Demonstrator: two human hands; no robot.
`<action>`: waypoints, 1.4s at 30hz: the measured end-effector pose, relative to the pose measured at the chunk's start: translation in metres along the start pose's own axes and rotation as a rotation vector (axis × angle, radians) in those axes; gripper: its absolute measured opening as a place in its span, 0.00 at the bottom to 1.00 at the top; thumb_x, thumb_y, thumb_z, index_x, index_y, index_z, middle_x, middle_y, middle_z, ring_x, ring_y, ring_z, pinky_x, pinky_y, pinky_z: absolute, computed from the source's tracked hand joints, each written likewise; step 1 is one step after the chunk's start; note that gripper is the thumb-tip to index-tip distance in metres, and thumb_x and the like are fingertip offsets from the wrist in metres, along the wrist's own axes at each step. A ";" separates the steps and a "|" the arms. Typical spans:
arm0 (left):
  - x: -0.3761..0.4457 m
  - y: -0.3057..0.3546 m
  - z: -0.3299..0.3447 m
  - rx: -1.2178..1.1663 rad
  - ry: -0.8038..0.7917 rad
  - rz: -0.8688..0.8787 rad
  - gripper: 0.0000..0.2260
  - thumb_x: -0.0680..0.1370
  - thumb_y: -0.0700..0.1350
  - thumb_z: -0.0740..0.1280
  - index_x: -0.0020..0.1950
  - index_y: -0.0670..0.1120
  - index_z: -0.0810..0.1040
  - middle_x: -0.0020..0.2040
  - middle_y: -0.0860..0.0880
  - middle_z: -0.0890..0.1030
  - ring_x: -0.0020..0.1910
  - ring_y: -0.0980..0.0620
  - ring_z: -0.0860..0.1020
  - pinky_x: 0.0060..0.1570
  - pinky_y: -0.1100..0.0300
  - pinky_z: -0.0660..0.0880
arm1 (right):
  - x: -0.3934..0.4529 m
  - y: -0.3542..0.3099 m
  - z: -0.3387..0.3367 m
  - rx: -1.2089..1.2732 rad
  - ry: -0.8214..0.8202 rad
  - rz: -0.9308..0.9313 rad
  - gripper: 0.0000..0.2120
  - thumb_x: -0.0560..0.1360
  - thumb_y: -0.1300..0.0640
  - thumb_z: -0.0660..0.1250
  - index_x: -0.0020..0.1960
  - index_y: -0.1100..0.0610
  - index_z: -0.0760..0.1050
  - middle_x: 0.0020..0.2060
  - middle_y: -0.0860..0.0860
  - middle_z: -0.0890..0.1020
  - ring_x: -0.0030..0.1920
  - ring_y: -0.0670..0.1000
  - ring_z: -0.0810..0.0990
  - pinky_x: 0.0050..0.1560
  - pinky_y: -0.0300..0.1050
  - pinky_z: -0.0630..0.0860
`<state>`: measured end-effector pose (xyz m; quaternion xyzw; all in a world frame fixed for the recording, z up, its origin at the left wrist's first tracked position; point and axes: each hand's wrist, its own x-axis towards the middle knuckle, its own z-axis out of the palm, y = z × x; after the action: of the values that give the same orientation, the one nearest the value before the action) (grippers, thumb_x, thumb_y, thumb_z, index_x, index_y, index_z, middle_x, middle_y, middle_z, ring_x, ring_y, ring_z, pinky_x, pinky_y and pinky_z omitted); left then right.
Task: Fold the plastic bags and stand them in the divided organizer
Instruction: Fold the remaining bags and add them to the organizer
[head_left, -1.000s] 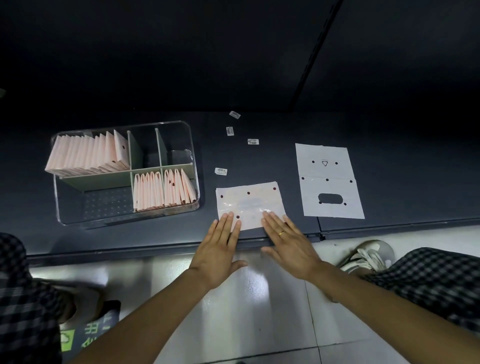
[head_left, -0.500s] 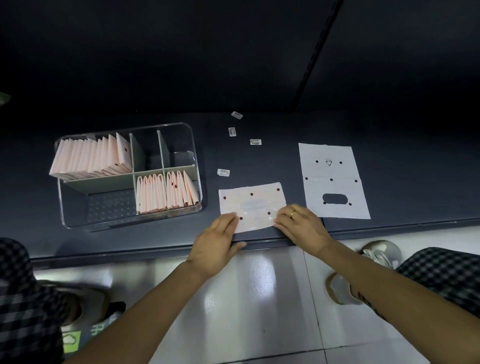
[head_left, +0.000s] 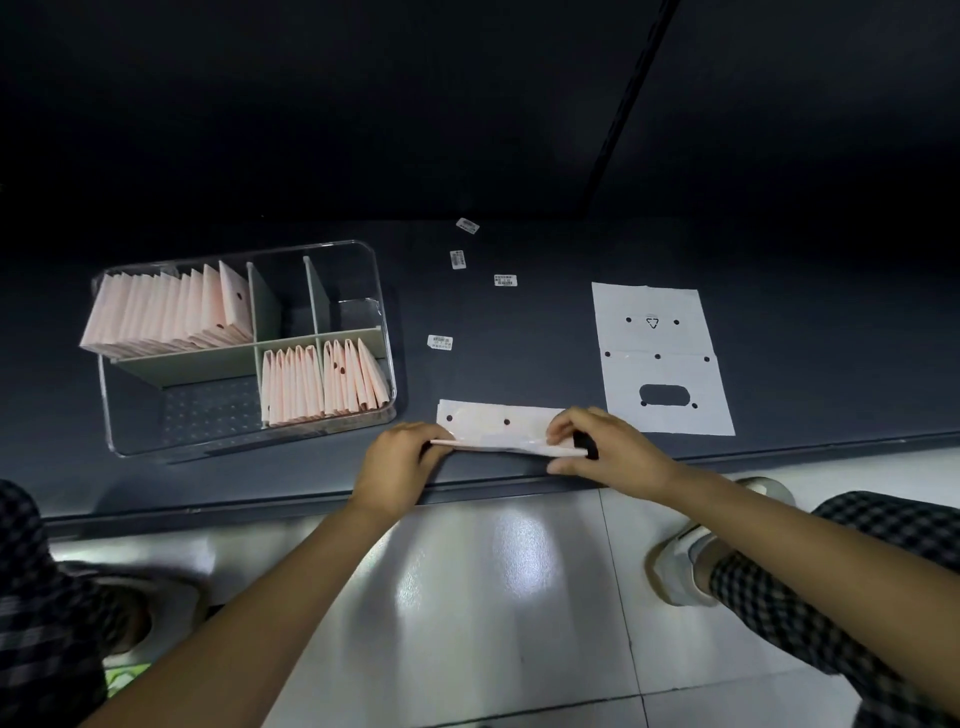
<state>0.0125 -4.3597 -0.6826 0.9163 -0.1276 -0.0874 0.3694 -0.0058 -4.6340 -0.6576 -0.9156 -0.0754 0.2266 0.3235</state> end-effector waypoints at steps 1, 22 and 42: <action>0.001 0.001 0.000 -0.017 -0.004 -0.046 0.04 0.75 0.42 0.70 0.48 0.45 0.84 0.44 0.48 0.84 0.45 0.47 0.80 0.46 0.54 0.75 | 0.001 0.002 0.000 0.053 0.038 0.048 0.12 0.70 0.47 0.72 0.51 0.44 0.73 0.47 0.43 0.76 0.50 0.43 0.74 0.50 0.32 0.69; -0.003 0.008 0.044 0.646 -0.322 0.215 0.38 0.78 0.66 0.46 0.75 0.44 0.34 0.76 0.44 0.34 0.75 0.47 0.33 0.74 0.54 0.35 | 0.016 -0.013 0.027 -0.072 0.430 0.464 0.16 0.74 0.52 0.69 0.58 0.57 0.73 0.46 0.52 0.81 0.53 0.56 0.76 0.50 0.46 0.71; 0.007 0.007 0.031 0.669 -0.356 0.272 0.41 0.75 0.70 0.47 0.77 0.45 0.40 0.77 0.45 0.38 0.76 0.49 0.36 0.71 0.55 0.30 | -0.017 0.006 0.039 -0.597 0.199 -0.105 0.29 0.79 0.46 0.60 0.73 0.61 0.62 0.73 0.55 0.63 0.72 0.55 0.64 0.75 0.50 0.52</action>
<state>0.0102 -4.3872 -0.7002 0.9313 -0.3309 -0.1487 0.0311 -0.0394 -4.6219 -0.6822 -0.9826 -0.1536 0.0868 0.0577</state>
